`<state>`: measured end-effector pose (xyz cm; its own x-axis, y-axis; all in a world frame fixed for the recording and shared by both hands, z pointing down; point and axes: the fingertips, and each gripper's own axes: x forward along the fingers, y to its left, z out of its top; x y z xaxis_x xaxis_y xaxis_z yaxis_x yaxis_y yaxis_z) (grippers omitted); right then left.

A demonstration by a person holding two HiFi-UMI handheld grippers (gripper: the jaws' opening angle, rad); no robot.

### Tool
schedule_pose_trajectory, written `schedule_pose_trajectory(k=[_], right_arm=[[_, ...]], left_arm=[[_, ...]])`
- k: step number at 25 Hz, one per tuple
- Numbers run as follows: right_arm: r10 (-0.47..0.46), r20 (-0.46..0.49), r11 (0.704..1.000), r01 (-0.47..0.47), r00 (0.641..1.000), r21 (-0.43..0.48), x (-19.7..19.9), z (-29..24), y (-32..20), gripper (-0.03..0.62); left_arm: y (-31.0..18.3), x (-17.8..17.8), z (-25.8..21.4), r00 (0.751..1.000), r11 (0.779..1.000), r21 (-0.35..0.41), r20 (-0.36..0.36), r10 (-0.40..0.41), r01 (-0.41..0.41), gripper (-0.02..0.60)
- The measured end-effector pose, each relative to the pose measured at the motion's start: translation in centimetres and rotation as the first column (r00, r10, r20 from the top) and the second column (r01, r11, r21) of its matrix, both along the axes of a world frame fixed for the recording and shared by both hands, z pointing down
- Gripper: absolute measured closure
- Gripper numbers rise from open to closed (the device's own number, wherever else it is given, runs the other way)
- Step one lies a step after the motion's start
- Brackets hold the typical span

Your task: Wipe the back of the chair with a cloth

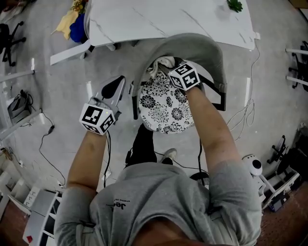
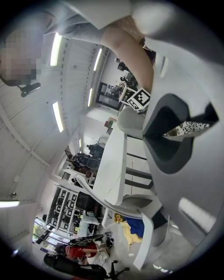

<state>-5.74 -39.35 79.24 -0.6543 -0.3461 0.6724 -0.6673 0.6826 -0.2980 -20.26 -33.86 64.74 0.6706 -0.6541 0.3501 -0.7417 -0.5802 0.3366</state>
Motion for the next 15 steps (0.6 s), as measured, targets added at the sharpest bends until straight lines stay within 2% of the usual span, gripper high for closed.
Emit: schedule_pose_trajectory(k=[3, 5, 7, 10, 15], right_arm=[[0.163, -0.048, 0.987, -0.163, 0.985, -0.002, 4.2, 0.6, -1.5, 0.505], [0.284, -0.075, 0.959, -0.285, 0.956, -0.004, 7.5, 0.7, -2.3, 0.505], [0.412, -0.092, 0.910, -0.415, 0.906, -0.014, 11.0, 0.8, -2.7, 0.505], [0.575, -0.106, 0.813, -0.581, 0.811, -0.031, 16.2, 0.5, -2.4, 0.505], [0.730, -0.101, 0.675, -0.737, 0.676, -0.047, 22.9, -0.6, -0.2, 0.505]], left_arm=[[-0.1, 0.9, -0.1, 1.000, 1.000, 0.002, 0.002, 0.014, -0.014, 0.522], [-0.4, 1.4, -0.4, 1.000, 1.000, 0.007, 0.004, 0.023, -0.023, 0.522], [-0.6, 2.0, -0.8, 1.000, 0.999, 0.012, 0.003, 0.031, -0.031, 0.522], [-0.8, 3.1, -1.3, 0.999, 0.999, 0.022, 0.001, 0.046, -0.046, 0.522], [0.1, 5.7, -2.7, 0.998, 0.997, 0.045, -0.009, 0.061, -0.061, 0.522]])
